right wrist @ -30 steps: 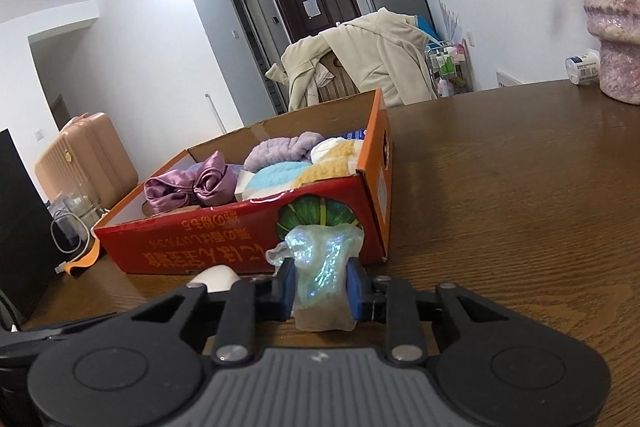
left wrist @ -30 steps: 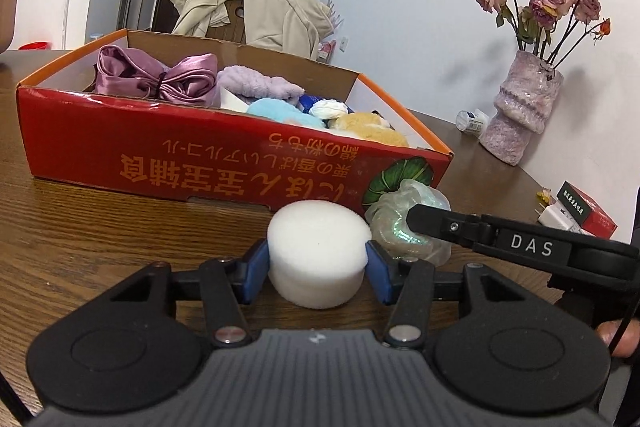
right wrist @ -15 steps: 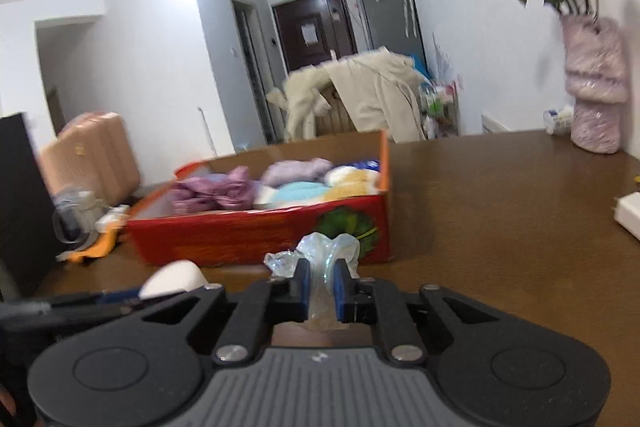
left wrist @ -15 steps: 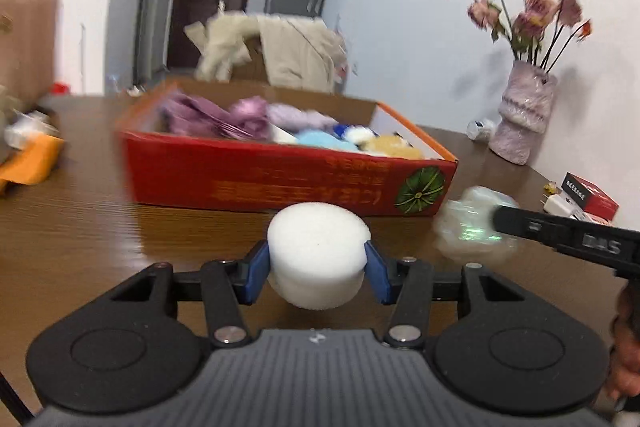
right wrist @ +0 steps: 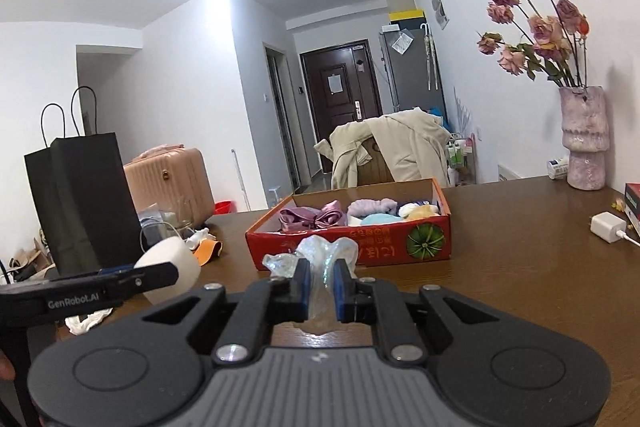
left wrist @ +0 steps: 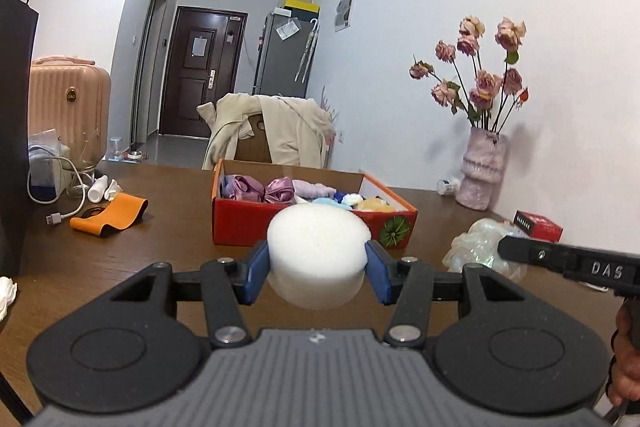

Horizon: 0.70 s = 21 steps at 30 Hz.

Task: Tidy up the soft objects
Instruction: 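Carry the round sponge and plastic bag into the box and open both grippers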

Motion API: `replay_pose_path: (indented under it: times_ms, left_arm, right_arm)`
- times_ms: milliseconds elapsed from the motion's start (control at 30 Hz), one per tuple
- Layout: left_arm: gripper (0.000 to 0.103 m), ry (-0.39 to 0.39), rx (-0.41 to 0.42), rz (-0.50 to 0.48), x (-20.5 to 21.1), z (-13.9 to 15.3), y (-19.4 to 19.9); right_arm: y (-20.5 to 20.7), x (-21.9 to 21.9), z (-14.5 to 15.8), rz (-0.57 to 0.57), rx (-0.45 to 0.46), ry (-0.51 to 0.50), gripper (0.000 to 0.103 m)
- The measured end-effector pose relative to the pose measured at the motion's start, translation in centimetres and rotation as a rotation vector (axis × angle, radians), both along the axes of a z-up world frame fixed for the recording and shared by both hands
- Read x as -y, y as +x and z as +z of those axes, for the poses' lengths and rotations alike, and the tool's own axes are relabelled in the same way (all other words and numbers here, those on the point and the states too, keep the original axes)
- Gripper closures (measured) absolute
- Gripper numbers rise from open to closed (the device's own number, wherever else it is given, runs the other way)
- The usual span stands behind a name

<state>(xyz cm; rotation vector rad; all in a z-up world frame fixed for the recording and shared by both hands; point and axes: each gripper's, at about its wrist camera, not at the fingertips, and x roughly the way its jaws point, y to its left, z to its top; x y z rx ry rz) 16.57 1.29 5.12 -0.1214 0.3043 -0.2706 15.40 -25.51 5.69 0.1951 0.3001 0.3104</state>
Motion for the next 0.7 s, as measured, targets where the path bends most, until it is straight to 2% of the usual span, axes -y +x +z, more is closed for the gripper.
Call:
replay_pose_path:
  times_ms: [133,233,300,400,500,600,700]
  left_arm:
    - [0.051,0.01,0.009,0.002,-0.4,0.7,1.7]
    - [0.051,0.003,0.072,-0.002,-0.8,3.3,4.5]
    - [0.051,0.002,0.066,-0.028,-0.8,5.1,7.7]
    - [0.051,-0.031,0.002,-0.086,-0.4,6.8,13.5]
    - [0.051,-0.053,-0.045,-0.111,0.7,6.8,20.1]
    - [0.051,-0.021,-0.11,-0.079,2.2,5.1,26.3]
    - [0.051,-0.054,-0.224,-0.076,3.1,2.2,31.4]
  right_arm:
    - [1.4,-0.4,0.7,0.0,-0.004,-0.004,0.091]
    - [3.7,-0.3,2.4,0.026,0.024,-0.013,0.091]
    - [6.5,-0.3,4.0,0.054,0.04,-0.028,0.091]
    - [12.1,-0.8,5.7,0.103,0.032,-0.07,0.091]
    - [18.7,-1.8,6.1,0.148,-0.028,-0.102,0.091]
    - [24.9,-2.9,5.0,0.174,-0.109,-0.138,0.091]
    - [29.9,-3.6,2.5,0.189,-0.198,-0.139,0.091]
